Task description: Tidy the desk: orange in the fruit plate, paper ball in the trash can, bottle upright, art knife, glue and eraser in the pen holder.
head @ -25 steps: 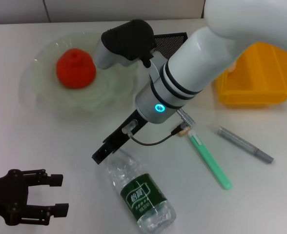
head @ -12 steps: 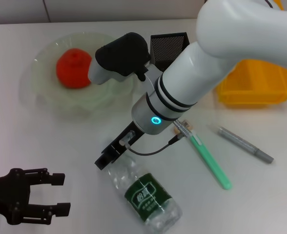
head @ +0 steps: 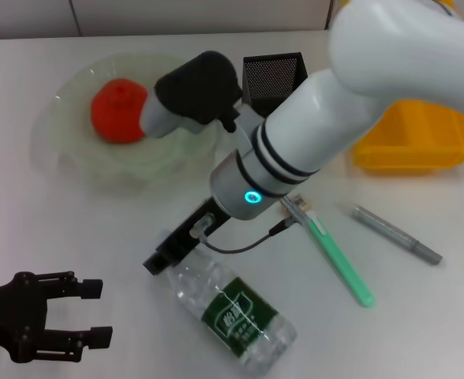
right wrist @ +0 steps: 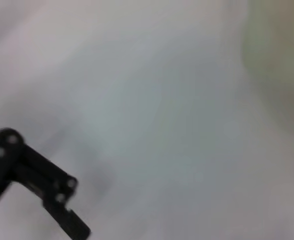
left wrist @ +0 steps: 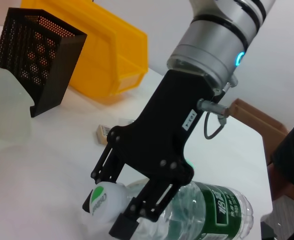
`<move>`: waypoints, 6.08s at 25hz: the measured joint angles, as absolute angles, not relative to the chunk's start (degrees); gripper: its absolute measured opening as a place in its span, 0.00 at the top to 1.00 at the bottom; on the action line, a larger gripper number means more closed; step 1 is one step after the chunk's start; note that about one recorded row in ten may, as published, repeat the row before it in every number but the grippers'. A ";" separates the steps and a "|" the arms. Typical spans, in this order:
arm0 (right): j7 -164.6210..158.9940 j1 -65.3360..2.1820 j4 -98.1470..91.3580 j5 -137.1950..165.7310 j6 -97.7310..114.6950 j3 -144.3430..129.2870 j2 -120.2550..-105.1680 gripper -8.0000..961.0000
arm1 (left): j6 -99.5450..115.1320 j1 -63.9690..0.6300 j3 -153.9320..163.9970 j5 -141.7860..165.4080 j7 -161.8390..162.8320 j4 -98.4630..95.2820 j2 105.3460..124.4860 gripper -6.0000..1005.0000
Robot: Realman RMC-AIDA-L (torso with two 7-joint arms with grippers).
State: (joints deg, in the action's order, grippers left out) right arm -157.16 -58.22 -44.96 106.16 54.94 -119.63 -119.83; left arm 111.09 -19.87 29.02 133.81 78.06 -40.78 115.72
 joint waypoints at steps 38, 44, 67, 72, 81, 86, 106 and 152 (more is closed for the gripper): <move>-50.25 -32.93 -35.16 24.66 56.68 -119.38 -119.88 0.53 | 111.81 -20.46 25.57 128.96 77.94 -40.78 115.05 0.17; -42.67 -33.51 -34.84 19.54 57.70 -123.63 -119.88 0.53 | 111.57 -20.49 25.57 128.24 77.18 -40.31 115.05 0.17; -25.16 -37.62 -36.44 3.21 52.57 -138.12 -119.88 0.52 | 110.91 -19.88 25.08 128.38 77.81 -39.94 110.89 0.17; -25.45 -38.16 -37.33 2.27 49.25 -138.60 -119.88 0.52 | 109.97 -20.03 24.86 128.34 77.87 -39.21 111.37 0.17; -26.50 -40.12 -37.38 -3.69 43.95 -140.80 -119.88 0.50 | 108.53 -20.43 23.11 128.22 77.59 -37.82 111.82 0.17; -28.42 -40.65 -36.83 -3.70 42.50 -140.89 -119.88 0.50 | 108.52 -20.49 22.53 127.63 77.42 -37.79 111.87 0.17; -29.70 -39.46 -36.95 -3.74 43.38 -141.49 -119.89 0.38 | 108.45 -20.35 22.59 126.73 77.19 -37.79 111.88 0.17; -150.25 -39.07 -99.15 143.10 113.09 -71.87 -118.85 0.21 | 111.50 -21.78 26.96 126.99 72.18 -36.38 113.78 0.17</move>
